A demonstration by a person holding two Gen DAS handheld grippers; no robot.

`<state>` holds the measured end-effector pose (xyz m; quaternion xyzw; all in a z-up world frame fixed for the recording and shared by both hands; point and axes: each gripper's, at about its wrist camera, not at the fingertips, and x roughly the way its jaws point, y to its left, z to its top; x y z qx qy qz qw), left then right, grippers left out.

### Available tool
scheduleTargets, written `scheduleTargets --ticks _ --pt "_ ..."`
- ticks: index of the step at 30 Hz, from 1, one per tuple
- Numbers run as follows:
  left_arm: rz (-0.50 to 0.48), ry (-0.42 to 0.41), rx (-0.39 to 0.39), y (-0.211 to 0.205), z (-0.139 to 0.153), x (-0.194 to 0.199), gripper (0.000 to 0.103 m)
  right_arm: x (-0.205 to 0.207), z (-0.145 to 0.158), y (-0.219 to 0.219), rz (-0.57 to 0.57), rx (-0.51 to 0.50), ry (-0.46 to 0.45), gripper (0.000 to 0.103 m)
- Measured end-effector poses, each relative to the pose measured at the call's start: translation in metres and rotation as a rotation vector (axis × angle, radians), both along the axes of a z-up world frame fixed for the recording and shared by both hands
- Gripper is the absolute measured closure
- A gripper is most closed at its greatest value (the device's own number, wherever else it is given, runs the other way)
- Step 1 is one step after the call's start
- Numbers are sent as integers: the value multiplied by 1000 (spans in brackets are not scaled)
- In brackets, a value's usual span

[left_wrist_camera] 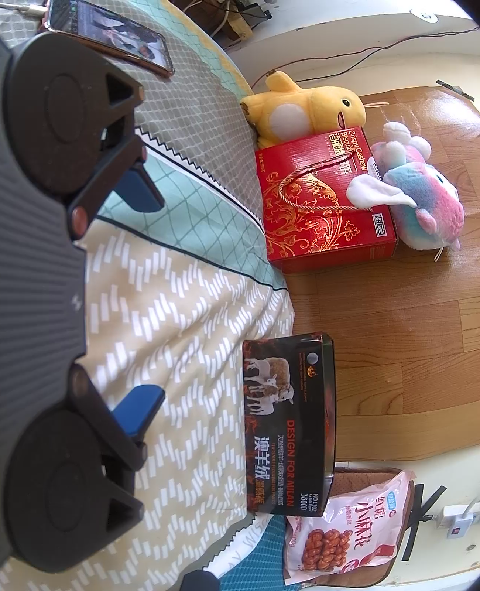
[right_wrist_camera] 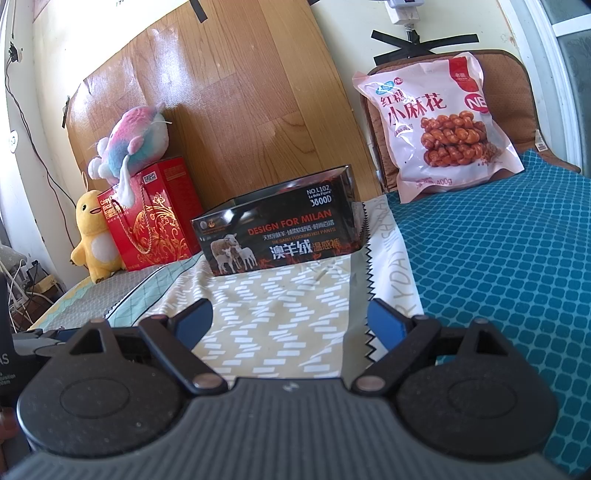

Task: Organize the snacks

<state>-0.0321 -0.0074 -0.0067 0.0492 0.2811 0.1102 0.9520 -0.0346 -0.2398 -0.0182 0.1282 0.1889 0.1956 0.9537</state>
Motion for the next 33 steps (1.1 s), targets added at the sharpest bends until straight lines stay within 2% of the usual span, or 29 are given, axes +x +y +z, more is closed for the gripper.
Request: scheduleTargets --ticks 11,18,25,33 --pt "-12 15 36 -5 -1 2 0 -2 0 -1 2 25 -7 10" --pt "-20 16 -6 -6 5 -1 0 -4 1 -2 -1 43 -20 10" --pt "-34 1 13 -19 13 -6 0 -8 2 -4 4 61 -41 9" --pt "2 23 -29 -18 21 -6 0 -8 2 -5 4 64 -44 9"
